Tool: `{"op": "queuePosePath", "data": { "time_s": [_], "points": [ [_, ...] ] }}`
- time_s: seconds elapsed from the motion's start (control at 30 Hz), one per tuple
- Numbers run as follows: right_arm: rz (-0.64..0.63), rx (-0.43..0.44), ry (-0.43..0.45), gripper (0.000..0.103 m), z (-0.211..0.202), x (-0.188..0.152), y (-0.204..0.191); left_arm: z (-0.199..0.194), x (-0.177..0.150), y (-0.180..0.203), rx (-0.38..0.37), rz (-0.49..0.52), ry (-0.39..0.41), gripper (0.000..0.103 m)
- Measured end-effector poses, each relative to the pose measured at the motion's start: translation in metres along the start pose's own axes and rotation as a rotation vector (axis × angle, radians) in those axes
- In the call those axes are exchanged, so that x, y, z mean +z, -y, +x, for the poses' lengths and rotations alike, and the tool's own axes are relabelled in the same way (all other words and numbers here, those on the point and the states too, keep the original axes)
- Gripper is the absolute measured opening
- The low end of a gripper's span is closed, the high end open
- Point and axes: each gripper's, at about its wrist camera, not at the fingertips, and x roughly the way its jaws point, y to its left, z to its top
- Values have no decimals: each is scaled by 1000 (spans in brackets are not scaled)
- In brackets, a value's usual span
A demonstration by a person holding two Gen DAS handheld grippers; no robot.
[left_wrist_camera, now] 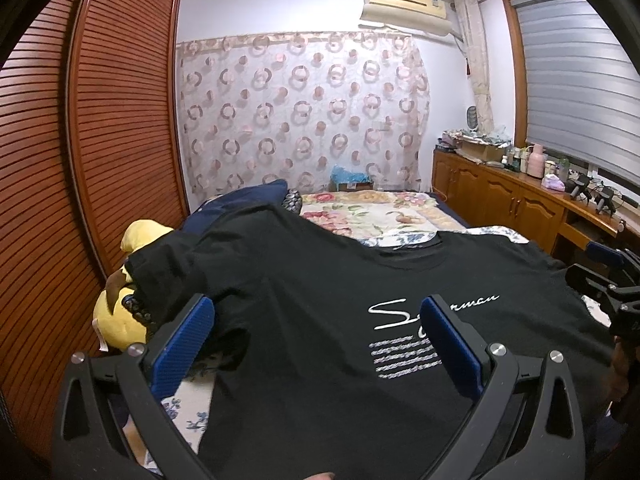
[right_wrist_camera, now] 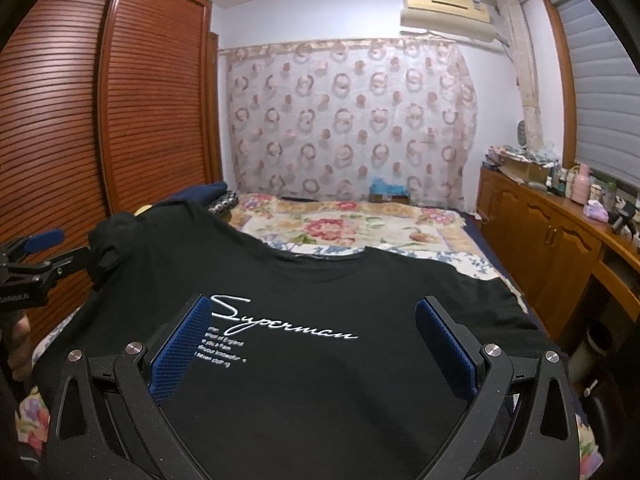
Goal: Fold small clothes
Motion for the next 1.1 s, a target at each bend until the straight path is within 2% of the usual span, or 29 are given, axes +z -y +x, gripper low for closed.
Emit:
{"op": "queuePosePath", "data": {
  "time_s": [0.3, 0.4, 0.53, 0.67, 0.83, 0.93, 1.1],
  "points": [
    [-36, 72, -43, 103, 26, -3, -14, 19, -12, -30, 4, 7, -76, 103],
    [-55, 97, -58, 103, 34, -3, -21, 27, -16, -44, -35, 6, -118, 103],
    [-73, 132, -90, 103, 46, -6, -31, 34, -20, -65, -11, 7, -146, 103],
    [-77, 157, -122, 103, 56, -11, -38, 39, -25, -88, 11, 0, -154, 103],
    [-90, 179, -158, 103, 63, -20, -45, 48, -17, -119, -18, -41, -168, 102],
    [-97, 194, -173, 103, 66, -23, -48, 57, -10, -139, -39, -77, -172, 94],
    [-112, 212, -189, 103, 69, -27, -53, 72, 0, -164, -43, -126, -177, 65]
  ]
}}
